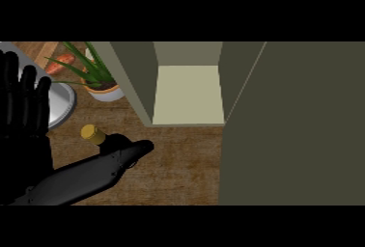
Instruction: Pick up the wine, place it into the cabinet and close the cabinet
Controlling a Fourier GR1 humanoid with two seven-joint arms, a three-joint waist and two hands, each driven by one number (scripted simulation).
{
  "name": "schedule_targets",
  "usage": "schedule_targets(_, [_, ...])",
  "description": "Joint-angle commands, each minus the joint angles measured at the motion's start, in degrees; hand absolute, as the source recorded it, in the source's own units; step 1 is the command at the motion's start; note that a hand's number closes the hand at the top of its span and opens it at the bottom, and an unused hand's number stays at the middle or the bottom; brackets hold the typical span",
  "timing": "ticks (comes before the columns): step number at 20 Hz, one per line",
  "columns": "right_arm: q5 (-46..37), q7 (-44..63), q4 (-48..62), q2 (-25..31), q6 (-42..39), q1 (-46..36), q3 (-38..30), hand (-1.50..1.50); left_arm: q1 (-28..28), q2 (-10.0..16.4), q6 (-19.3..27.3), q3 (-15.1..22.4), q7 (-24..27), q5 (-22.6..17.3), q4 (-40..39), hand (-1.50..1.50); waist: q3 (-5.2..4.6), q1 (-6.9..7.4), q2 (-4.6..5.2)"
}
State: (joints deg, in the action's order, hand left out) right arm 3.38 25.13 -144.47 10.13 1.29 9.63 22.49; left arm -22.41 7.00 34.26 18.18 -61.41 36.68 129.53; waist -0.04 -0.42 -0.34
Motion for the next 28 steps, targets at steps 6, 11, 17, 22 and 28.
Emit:
schedule_targets(6, [1.61, 3.60, -12.11, 2.09, 0.34, 1.96, -1.35, -1.50, 12.57, 2.86, 0.56, -3.83, 9.54, -11.67, -0.27, -1.50, -0.04, -0.35, 0.26])
schedule_targets(11, [2.85, 5.59, -13.49, 1.84, 1.20, 0.88, -1.34, -1.50, 15.98, 2.40, 0.31, -5.36, 12.82, -15.79, -0.93, -1.50, -0.01, -0.18, 0.16])
schedule_targets(17, [1.77, 6.98, -16.49, 2.66, 1.93, 3.09, 0.56, -1.50, 22.74, 1.79, 0.51, -4.72, 25.35, -21.70, -7.18, -1.50, -0.07, -0.92, 0.04])
schedule_targets(22, [0.98, 8.38, -14.94, 1.83, 3.50, -0.29, 0.13, -1.50, 25.52, 1.57, -2.20, -7.34, 34.87, -28.79, -12.55, -1.50, -0.09, -0.52, 0.15])
schedule_targets(28, [-0.53, 9.59, -14.51, 2.02, 4.06, -1.57, 2.01, -1.50, 26.85, 0.56, -5.87, -12.14, 46.40, -35.80, -23.33, -1.50, -0.15, -0.65, 0.15])
